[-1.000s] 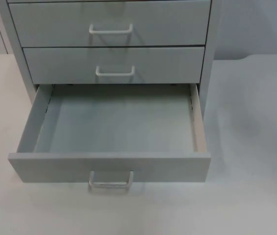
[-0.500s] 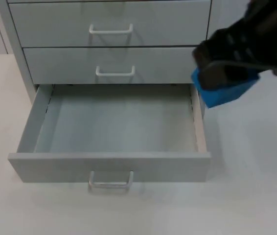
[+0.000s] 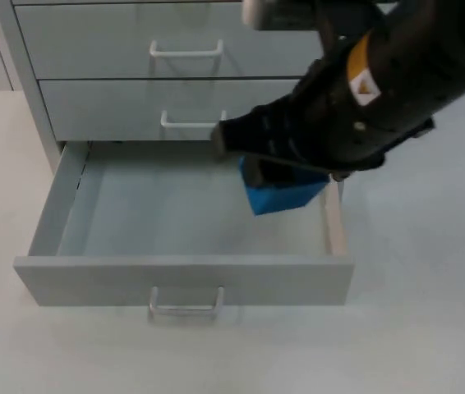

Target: Open the drawer with the left hand, place the block into the drawer with the right hand, then close the drawer with the left hand.

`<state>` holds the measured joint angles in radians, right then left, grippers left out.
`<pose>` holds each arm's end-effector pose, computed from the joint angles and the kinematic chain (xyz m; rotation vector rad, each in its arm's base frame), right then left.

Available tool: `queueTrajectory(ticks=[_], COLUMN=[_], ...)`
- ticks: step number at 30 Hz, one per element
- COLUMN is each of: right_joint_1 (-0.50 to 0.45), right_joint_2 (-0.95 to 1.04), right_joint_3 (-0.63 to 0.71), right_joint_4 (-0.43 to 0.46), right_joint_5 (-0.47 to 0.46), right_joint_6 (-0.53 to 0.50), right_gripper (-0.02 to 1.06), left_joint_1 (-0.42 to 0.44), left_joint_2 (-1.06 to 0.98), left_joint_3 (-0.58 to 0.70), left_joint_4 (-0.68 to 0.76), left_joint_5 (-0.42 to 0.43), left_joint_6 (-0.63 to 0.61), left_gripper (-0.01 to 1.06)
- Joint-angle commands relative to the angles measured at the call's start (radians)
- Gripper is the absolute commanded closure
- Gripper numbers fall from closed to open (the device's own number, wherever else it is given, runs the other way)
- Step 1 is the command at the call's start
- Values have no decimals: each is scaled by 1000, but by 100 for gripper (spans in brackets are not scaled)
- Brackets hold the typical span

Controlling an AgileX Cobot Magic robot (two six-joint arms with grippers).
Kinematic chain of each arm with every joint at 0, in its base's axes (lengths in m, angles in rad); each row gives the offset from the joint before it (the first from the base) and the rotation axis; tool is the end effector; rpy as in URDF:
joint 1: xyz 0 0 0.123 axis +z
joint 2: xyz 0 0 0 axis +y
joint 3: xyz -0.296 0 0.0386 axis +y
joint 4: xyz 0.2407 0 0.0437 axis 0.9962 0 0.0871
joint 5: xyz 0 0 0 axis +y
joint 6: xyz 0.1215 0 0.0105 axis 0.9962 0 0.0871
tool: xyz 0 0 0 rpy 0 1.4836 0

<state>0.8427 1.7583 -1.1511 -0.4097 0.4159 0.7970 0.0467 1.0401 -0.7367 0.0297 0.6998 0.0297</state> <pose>0.2742 0.2780 0.2105 -0.4556 2.4495 0.3451 0.2001 0.0117 0.2708 -0.0010 2.4875 0.0656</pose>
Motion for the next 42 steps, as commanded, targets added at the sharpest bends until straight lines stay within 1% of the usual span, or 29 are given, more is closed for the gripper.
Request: queueTrajectory(ticks=[1, 2, 6, 7, 10, 12, 15, 17, 19, 24, 26, 27, 28, 29, 30, 31, 34, 36, 40, 42], right_joint_1=[7, 7, 7, 7, 7, 7, 7, 7, 7, 7, 7, 7, 7, 7, 7, 7, 7, 7, 7, 7], right_joint_2=[65, 65, 212, 212, 296, 321, 388, 402, 431, 453, 453, 453, 453, 453, 453, 453, 453, 449, 424, 390], right_joint_3=[-74, -74, -220, -220, -272, -279, -284, -284, -284, -284, -284, -284, -284, -284, -284, -284, -284, -284, -284, -284], right_joint_4=[-12, -12, -12, -12, -26, -39, -88, -98, -130, -152, -177, -177, -191, -191, -191, -191, -191, -191, -189, -187], right_joint_5=[-16, -16, 6, 6, 4, -6, -67, -80, -103, -107, -100, -100, -98, -91, -88, -88, -90, -90, -83, -51], right_joint_6=[18, 18, 21, 21, 21, 30, 82, 81, 108, 115, 115, 115, 117, 119, 119, 119, 119, 119, 119, 119], right_gripper=[105, 105, 105, 105, 105, 105, 105, 105, 105, 104, 99, 99, 95, 87, 73, 73, 42, 31, 27, 27], left_joint_1=[-1, -1, -1, -1, -1, -1, -1, -1, -1, -1, -1, -1, -1, -1, -1, -1, -1, -1, -1, -1], left_joint_2=[-5, -5, -5, -5, -5, -5, -5, -5, -5, -5, -5, -5, -5, -5, -5, -5, -5, -5, -5, -5], left_joint_3=[4, 4, 4, 4, 4, 4, 4, 4, 4, 4, 4, 4, 4, 4, 4, 4, 4, 4, 4, 4], left_joint_4=[-14, -14, -14, -14, -14, -14, -14, -14, -14, -19, -21, -21, -21, -22, -22, -22, -23, -23, -30, -30], left_joint_5=[-8, -8, -8, -8, -12, -12, -12, -12, -12, -16, -16, -16, -16, -16, -16, -16, -16, -16, -18, -18], left_joint_6=[2, 2, 2, 2, 2, 2, 2, 2, 2, 2, 2, 2, 2, 2, 2, 2, 2, 2, 2, 2], left_gripper=[0, 0, 0, 0, 0, 0, 0, 0, 0, 0, 0, 0, 0, 0, 0, 0, 0, 0, 0, 0])
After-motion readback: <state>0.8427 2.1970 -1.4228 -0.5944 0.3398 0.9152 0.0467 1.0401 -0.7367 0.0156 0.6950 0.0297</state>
